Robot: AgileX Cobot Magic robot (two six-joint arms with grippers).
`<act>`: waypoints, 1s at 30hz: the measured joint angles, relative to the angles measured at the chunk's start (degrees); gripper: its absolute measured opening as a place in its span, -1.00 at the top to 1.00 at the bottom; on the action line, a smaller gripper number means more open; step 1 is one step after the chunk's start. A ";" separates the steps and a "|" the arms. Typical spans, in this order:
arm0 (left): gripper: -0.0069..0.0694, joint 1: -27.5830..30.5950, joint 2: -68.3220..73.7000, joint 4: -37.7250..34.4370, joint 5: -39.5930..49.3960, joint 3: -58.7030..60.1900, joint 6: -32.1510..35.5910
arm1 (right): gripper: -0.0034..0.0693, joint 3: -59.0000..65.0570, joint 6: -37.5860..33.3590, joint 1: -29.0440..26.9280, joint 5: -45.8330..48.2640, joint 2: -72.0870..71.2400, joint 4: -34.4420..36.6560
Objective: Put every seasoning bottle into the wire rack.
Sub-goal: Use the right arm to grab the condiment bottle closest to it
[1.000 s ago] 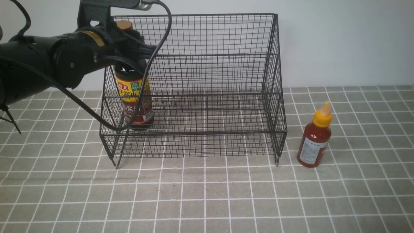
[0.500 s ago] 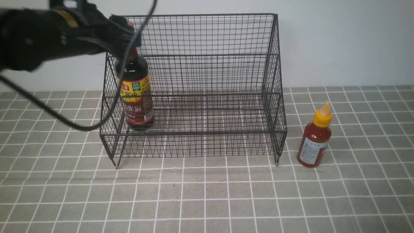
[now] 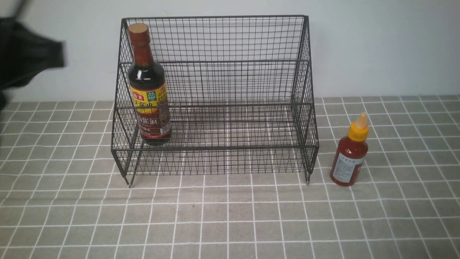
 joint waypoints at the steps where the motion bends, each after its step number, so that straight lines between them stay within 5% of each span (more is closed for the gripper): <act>1: 0.84 0.00 -2.48 -0.26 0.32 1.17 -0.08 | 0.94 0.00 0.00 0.00 0.00 0.00 0.00; 20: 0.84 0.00 -22.85 1.82 8.57 5.90 1.63 | 0.94 0.00 0.00 0.00 0.00 0.00 0.00; 30: 0.84 6.33 -38.13 2.11 -8.70 31.40 7.46 | 0.94 0.00 0.00 0.00 0.00 0.00 0.00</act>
